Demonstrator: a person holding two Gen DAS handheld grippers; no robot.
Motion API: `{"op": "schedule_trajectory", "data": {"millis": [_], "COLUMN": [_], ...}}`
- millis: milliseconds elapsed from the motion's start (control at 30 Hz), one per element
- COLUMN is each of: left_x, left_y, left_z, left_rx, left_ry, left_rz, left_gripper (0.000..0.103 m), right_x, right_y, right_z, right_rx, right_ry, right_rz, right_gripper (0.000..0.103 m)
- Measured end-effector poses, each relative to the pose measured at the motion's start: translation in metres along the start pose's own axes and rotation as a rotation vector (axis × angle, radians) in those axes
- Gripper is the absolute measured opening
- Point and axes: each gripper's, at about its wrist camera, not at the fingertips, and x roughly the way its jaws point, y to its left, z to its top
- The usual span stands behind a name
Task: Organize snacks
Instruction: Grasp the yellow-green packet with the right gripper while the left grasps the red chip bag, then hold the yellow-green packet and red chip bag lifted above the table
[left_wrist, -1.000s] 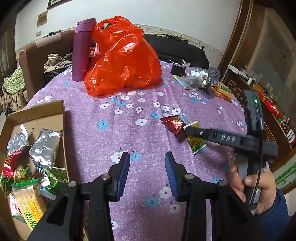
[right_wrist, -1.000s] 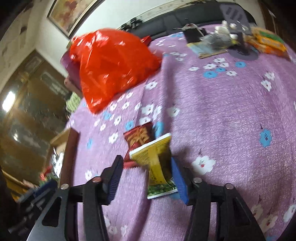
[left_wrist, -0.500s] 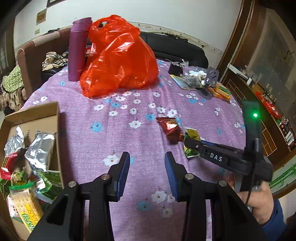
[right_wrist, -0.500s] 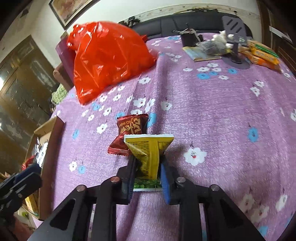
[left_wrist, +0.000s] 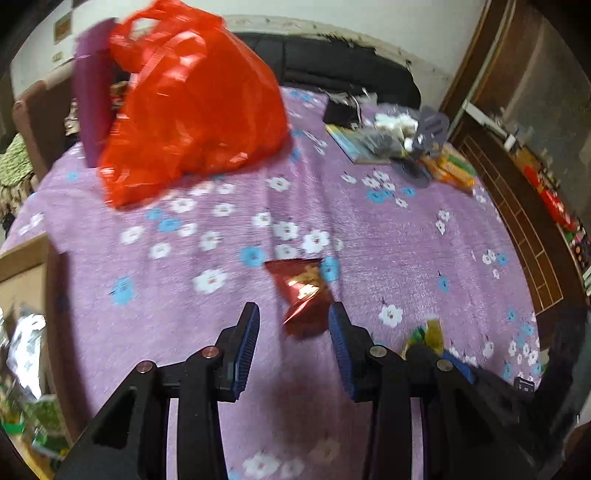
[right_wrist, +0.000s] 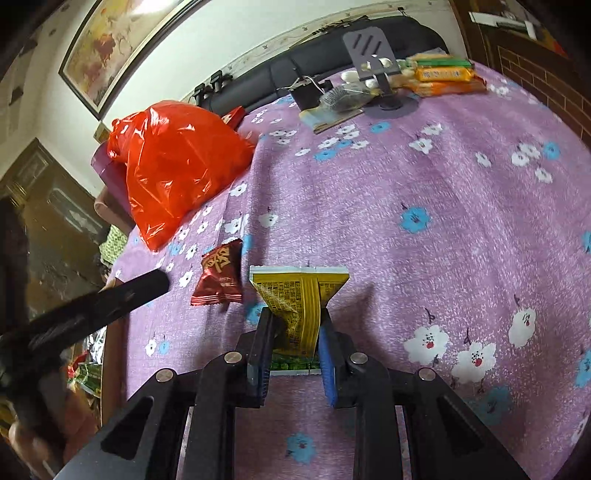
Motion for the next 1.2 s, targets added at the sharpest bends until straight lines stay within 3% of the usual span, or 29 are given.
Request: {"op": "schedule_trajectory", "data": {"millis": [300, 467, 600, 867, 1200], "left_x": [0.045, 0.061, 0.058, 0.032, 0.001], "left_y": [-0.017, -0.016, -0.021, -0.014, -0.011], "left_z": [0.013, 0.008, 0.001, -0.034, -0.052], "left_rx": [0.024, 0.030, 0.065, 0.072, 0.074], "left_ry": [0.047, 0.051, 0.016, 0.000, -0.158], "left_rz": [0.085, 0.096, 0.120, 0.087, 0.084], "left_gripper": [0.037, 0.037, 0.033, 0.032, 0.032], "right_x": [-0.002, -0.003, -0.006, -0.007, -0.011], "right_y": [-0.007, -0.004, 0.000, 0.008, 0.019], "right_z": [0.000, -0.003, -0.003, -0.006, -0.009], "right_rx": [-0.002, -0.015, -0.035, -0.081, -0.141], "right_ry": [-0.009, -0.004, -0.012, -0.019, -0.052], "right_rz": [0.047, 0.062, 0.061, 0.043, 0.010], "right_gripper": [0.024, 0.024, 0.024, 0.024, 0.024]}}
